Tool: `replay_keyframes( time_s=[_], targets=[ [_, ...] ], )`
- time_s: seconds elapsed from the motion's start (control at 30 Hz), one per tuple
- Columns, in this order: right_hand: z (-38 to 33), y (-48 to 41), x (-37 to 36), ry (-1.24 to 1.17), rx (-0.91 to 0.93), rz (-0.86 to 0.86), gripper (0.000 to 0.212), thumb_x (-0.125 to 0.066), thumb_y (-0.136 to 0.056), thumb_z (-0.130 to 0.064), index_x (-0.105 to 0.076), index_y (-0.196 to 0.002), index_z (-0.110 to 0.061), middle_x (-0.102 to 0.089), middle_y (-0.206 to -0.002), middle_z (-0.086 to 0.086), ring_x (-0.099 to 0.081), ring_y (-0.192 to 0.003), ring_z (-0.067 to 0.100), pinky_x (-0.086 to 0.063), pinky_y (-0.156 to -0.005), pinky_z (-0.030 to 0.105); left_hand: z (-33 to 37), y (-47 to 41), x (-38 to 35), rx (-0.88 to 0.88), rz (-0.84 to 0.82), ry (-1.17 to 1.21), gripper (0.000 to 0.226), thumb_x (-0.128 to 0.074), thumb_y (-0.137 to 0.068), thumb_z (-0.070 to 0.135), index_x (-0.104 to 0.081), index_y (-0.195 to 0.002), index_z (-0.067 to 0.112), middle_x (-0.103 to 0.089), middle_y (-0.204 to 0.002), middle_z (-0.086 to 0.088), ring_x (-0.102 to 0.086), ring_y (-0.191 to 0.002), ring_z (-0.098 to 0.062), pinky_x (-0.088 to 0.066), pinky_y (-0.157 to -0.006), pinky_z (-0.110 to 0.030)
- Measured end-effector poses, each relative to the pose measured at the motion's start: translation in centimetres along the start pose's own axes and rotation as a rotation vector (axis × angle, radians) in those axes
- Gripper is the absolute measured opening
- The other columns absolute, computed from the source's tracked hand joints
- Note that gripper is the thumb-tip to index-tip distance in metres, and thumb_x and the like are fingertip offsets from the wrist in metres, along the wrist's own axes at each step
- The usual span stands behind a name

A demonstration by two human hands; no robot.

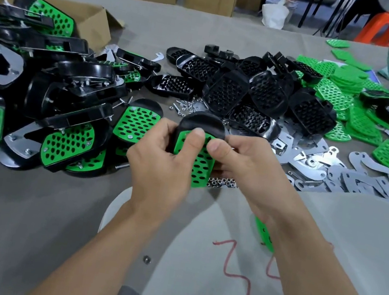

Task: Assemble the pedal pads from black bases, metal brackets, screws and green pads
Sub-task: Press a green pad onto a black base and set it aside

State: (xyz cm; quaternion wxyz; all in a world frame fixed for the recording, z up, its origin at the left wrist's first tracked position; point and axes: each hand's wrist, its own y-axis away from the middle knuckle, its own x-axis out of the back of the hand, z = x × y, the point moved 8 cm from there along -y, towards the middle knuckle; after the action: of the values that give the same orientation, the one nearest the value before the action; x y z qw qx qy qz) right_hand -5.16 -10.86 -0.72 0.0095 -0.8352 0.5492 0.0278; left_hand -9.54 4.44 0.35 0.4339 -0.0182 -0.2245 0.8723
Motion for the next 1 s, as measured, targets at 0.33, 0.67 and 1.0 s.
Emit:
replay_keyframes(
  time_s=[0.33, 0.67, 1.0],
  targets=[
    [0.2, 0.0, -0.3, 0.015, 0.037, 0.045, 0.026, -0.073, -0.088, -0.033, -0.079, -0.087, -0.008, -0.077, -0.083, 0.015, -0.077, -0.077, 0.031, -0.061, -0.067, 0.039, 0.2, -0.2, 0.1, 0.005, -0.028, 0.074, 0.043, -0.073, -0.087, 0.028, -0.042, -0.059, 0.031, -0.045, -0.049, 0.021, -0.040, -0.048, 0.002, -0.030, -0.050, -0.009],
    [0.4, 0.4, -0.8, -0.094, -0.069, -0.149, 0.026, -0.057, -0.102, -0.021, -0.072, -0.108, -0.001, -0.075, -0.105, 0.020, -0.073, -0.099, 0.037, -0.060, -0.087, 0.042, -0.6, -0.8, -0.2, 0.040, -0.083, -0.030, 0.044, -0.068, -0.082, 0.050, -0.043, -0.064, 0.018, -0.044, -0.055, 0.014, -0.036, -0.052, -0.005, -0.034, -0.052, -0.023],
    [1.2, 0.2, -1.5, -0.126, -0.054, 0.033, 0.028, -0.048, -0.106, -0.014, -0.071, -0.109, 0.002, -0.066, -0.112, 0.035, -0.068, -0.103, 0.046, -0.053, -0.090, 0.066, 0.7, -0.1, 0.9, -0.143, 0.049, -0.172, 0.038, -0.071, -0.085, 0.047, -0.046, -0.073, 0.021, -0.052, -0.057, 0.013, -0.050, -0.055, 0.000, -0.035, -0.057, -0.011]
  ],
)
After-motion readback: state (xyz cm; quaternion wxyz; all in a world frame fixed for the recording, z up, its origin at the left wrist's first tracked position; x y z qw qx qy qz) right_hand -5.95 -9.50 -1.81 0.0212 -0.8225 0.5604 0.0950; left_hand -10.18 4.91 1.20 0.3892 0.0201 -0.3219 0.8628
